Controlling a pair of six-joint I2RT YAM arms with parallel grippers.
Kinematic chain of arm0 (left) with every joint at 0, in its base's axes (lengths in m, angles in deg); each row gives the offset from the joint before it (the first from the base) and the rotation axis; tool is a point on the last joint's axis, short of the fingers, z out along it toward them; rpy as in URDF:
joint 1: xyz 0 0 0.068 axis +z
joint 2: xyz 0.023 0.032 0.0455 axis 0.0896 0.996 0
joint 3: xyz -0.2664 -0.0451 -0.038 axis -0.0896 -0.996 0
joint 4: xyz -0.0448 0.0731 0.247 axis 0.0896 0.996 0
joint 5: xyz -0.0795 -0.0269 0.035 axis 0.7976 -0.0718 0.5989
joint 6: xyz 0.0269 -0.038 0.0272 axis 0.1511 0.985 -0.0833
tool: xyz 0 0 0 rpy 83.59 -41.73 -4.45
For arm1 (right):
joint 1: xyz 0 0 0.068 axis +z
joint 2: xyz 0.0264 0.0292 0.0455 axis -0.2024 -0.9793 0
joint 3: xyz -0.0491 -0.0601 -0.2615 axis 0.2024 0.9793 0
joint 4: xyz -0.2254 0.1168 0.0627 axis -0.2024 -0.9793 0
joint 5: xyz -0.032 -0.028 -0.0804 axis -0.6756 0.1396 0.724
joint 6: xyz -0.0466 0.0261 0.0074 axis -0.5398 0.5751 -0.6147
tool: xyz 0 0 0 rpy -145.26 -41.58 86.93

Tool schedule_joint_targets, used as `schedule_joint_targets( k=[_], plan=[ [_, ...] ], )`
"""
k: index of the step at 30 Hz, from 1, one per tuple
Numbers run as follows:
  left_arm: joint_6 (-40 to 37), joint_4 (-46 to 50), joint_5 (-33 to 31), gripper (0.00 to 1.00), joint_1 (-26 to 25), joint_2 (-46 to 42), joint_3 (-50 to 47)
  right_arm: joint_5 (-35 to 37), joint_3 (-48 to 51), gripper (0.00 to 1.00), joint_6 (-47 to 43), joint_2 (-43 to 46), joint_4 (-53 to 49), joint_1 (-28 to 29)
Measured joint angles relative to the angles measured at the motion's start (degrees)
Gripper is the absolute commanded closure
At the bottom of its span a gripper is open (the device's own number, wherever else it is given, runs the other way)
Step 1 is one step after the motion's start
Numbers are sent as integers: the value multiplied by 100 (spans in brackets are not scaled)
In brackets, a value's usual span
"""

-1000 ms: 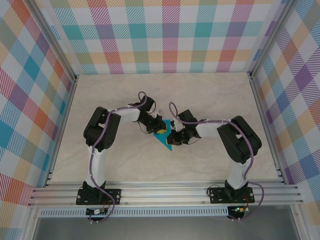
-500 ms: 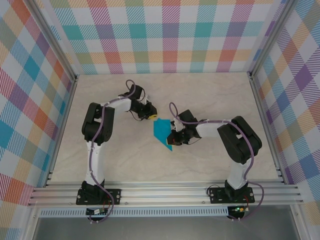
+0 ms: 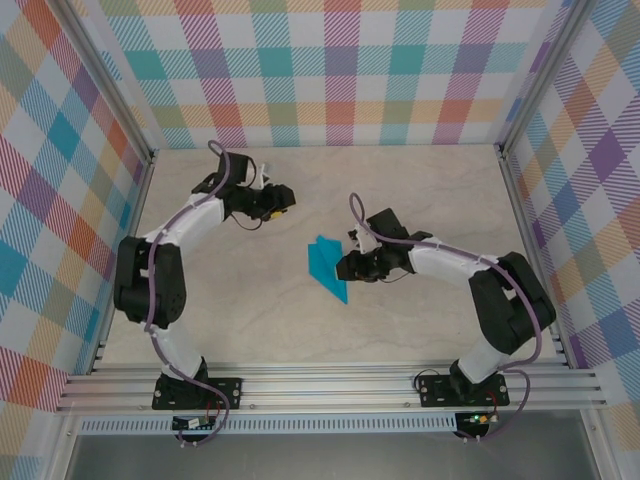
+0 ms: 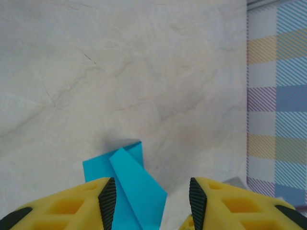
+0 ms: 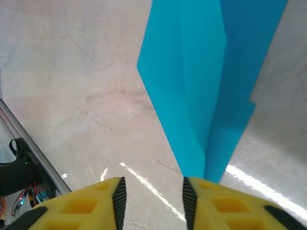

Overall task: Fold a paper plane with a square sheet of paper (fold left side to right side)
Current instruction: Fourth fold the wing at the center of the table.

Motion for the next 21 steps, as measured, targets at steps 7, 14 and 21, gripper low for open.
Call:
schedule_joint_targets(
  k=[7,14,21],
  plan=[
    [581,-837,212,52,-455,-66,-1270,249,-7,44,-26,160,37,-498],
    [986,-1331,345,57,-973,726,-1215,271,101,41,247,164,468,-529],
    [1045,-1458,345,58,-1167,1294,-767,278,221,41,365,229,549,-560]
  ],
)
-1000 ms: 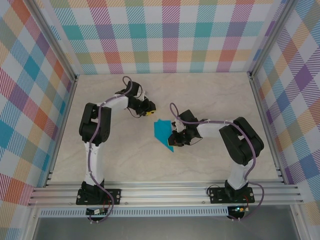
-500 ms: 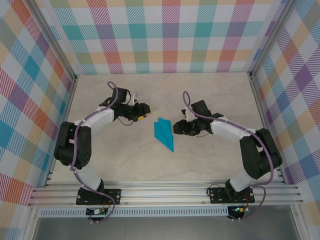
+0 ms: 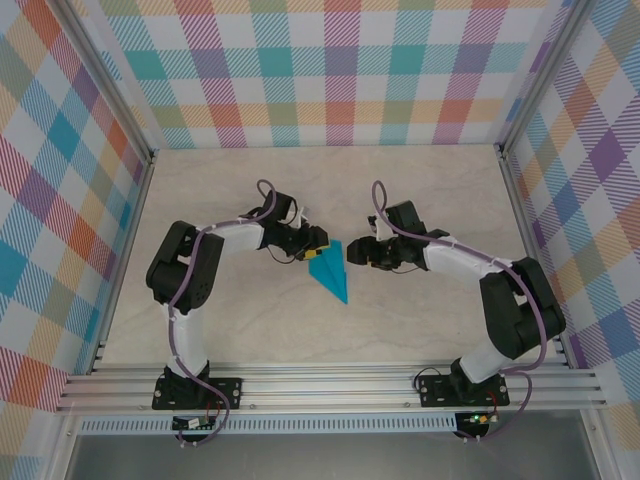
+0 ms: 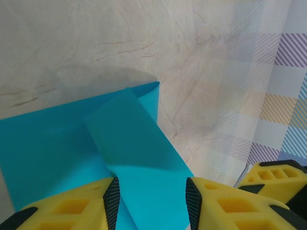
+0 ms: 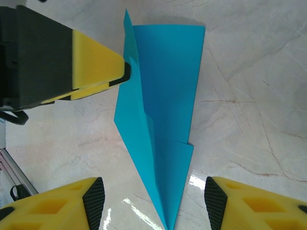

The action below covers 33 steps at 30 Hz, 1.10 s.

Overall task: Fold a paper plane with a square sheet of paper (fold left side to right side)
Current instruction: Fourth fold the wing at the center of the table, then turn over the paper at the center of the table.

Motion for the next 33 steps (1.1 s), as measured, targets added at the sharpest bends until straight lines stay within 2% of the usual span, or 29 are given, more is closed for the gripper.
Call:
schedule_joint_targets(
  k=[7,14,26,33],
  plan=[
    [2,-35,76,61,-155,382,286,-7,55,40,42,157,44,-105],
    [-59,33,66,54,-186,426,299,-7,92,40,59,254,46,-153],
    [-63,317,-365,48,-190,-358,-179,-11,238,40,59,275,125,-184],
    [144,131,-297,50,-232,-369,-437,-46,238,40,59,275,131,-184]
  ],
)
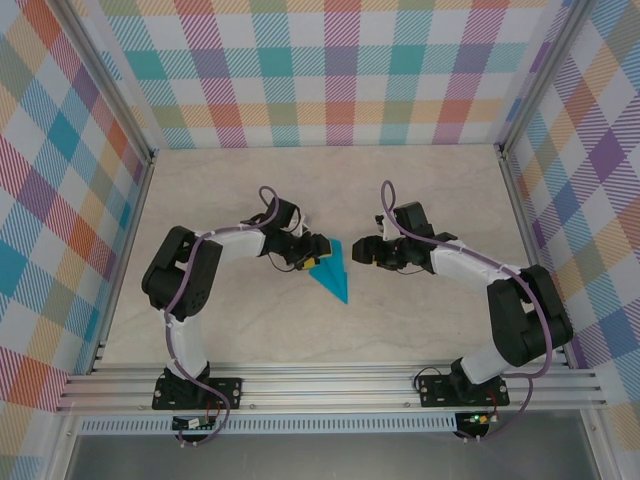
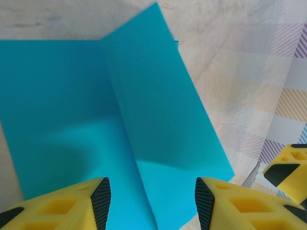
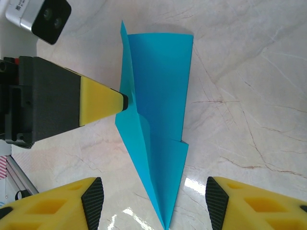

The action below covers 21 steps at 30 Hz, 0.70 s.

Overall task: Fold a paper plane with a square sheet of paper (fold left side to right side)
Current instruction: Turn over the paper at the center of the table.

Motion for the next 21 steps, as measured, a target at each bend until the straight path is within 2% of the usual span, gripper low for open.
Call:
schedule_joint_targets(
  k=[8,21],
  plan=[
    [214,-444,238,60,-146,295,11,-37,9,40,7,0,42,0],
    [48,-297,118,91,-168,216,61,-157,170,39,109,0,273,-57]
  ],
)
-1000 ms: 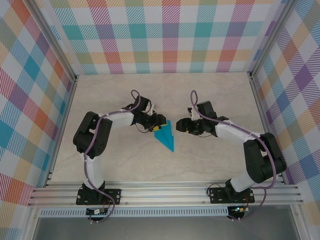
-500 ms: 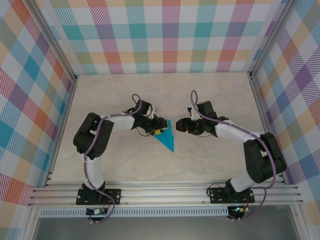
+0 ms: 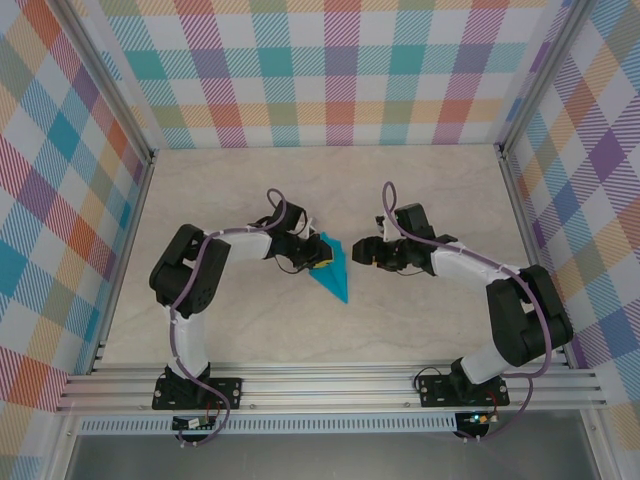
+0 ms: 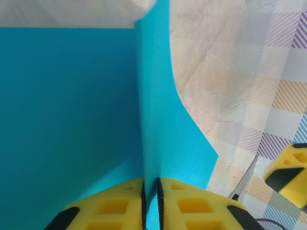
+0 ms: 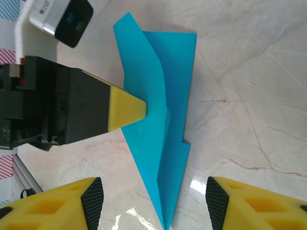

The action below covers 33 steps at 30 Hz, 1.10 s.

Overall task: Fold a paper plane with a square sheet of paper (fold left side to right side)
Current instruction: Turn over the paper at the center of the table.

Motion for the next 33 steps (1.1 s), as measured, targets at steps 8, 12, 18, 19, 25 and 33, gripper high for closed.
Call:
schedule_joint_targets(
  k=[8,12,18,19,25,33],
  plan=[
    [-310,358,-136,96,0,-367,404,-654,284,19,199,254,433,-404],
    [-595,686,-271,96,48,-745,776,-1255,393,0,391,564,804,-789],
    [-1049,1091,-452,95,219,-1370,1698,-2227,310,0,800,715,1423,-1117],
    [-1108,1123,-481,95,249,-1443,1845,-2374,289,0,905,713,1523,-1115],
    [-1261,1239,-463,95,304,-1650,2618,-3143,153,0,1554,619,2446,-1047],
    [-920,1176,-68,94,304,-1622,2688,-3355,-118,14,2186,280,3359,-640]
  ],
)
